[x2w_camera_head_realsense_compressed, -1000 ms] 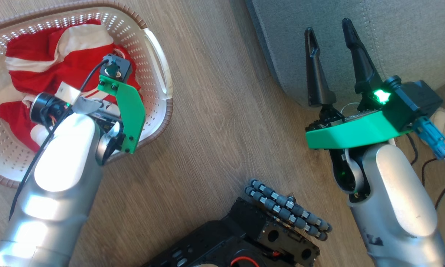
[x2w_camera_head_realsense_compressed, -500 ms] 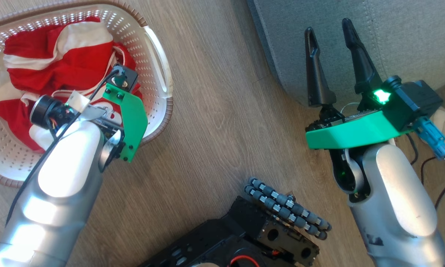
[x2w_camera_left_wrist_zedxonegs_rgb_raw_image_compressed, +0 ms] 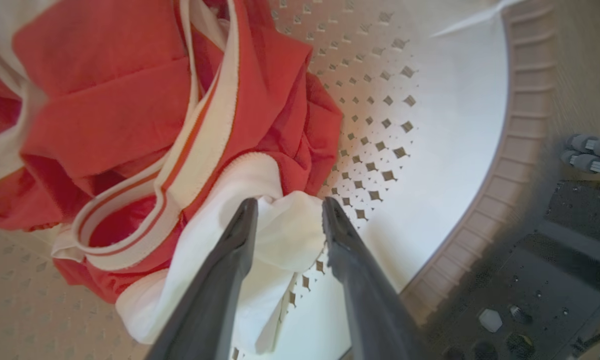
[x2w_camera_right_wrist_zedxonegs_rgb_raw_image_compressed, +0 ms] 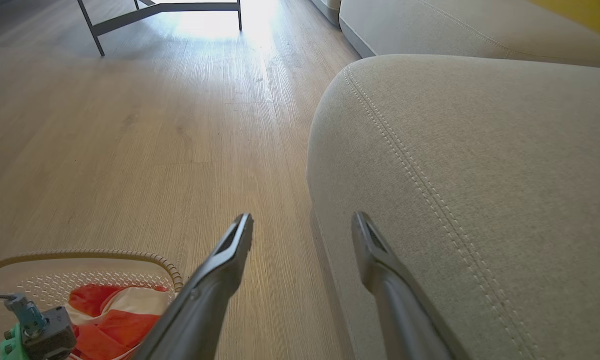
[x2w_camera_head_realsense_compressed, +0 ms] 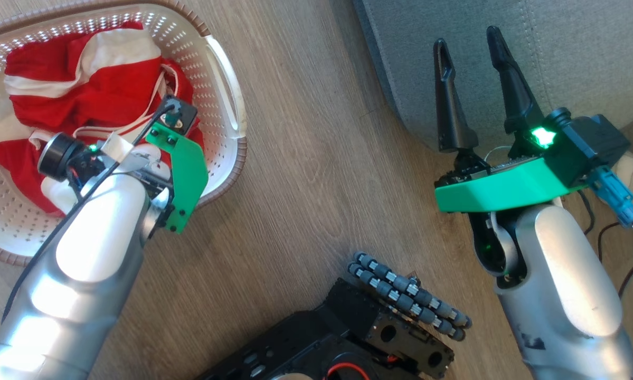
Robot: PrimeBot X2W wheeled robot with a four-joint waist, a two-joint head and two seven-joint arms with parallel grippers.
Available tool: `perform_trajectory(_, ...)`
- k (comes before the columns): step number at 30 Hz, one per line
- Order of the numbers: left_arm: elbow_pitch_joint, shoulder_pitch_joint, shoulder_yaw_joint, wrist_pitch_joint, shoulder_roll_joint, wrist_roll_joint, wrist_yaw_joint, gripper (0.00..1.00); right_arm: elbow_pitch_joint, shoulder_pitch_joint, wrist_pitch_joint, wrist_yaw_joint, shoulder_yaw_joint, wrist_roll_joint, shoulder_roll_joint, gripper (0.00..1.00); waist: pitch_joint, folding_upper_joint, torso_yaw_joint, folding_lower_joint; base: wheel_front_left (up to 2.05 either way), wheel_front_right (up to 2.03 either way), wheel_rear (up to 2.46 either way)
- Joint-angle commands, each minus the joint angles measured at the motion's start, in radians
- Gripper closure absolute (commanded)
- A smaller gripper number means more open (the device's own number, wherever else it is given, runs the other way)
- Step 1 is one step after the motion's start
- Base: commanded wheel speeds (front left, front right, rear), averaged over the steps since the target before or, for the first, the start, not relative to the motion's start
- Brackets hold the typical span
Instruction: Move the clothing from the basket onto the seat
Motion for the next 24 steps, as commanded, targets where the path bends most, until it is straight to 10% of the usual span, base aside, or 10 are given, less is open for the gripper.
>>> perform_trajectory(1,-0.028,-0.013,0.011,-0.005,0.007,0.007,0.004,0.33,-0.028,0.035,-0.008,0.007,0.011,0.011,-0.006,0.00,0.000,-0.0001,0.000,0.0000,0.00,0.00,0.00)
perform_trajectory(16,0.011,-0.035,-0.018,-0.007,0.023,0.026,0.025,0.44,-0.026,0.040,-0.008,0.007,0.014,0.008,-0.006,0.00,0.003,-0.0001,0.002,0.0000,0.00,0.00,0.00)
perform_trajectory(20,0.016,-0.045,-0.027,-0.001,0.034,0.037,0.031,0.17,-0.026,0.039,-0.008,0.007,0.018,0.007,-0.006,0.00,0.004,-0.0001,0.003,0.0000,0.00,0.00,0.00)
perform_trajectory(24,0.023,-0.059,-0.037,0.011,0.041,0.045,0.037,0.12,-0.030,0.040,-0.008,0.007,0.019,0.007,-0.006,0.00,0.008,-0.0001,0.004,0.0000,0.00,0.00,0.00)
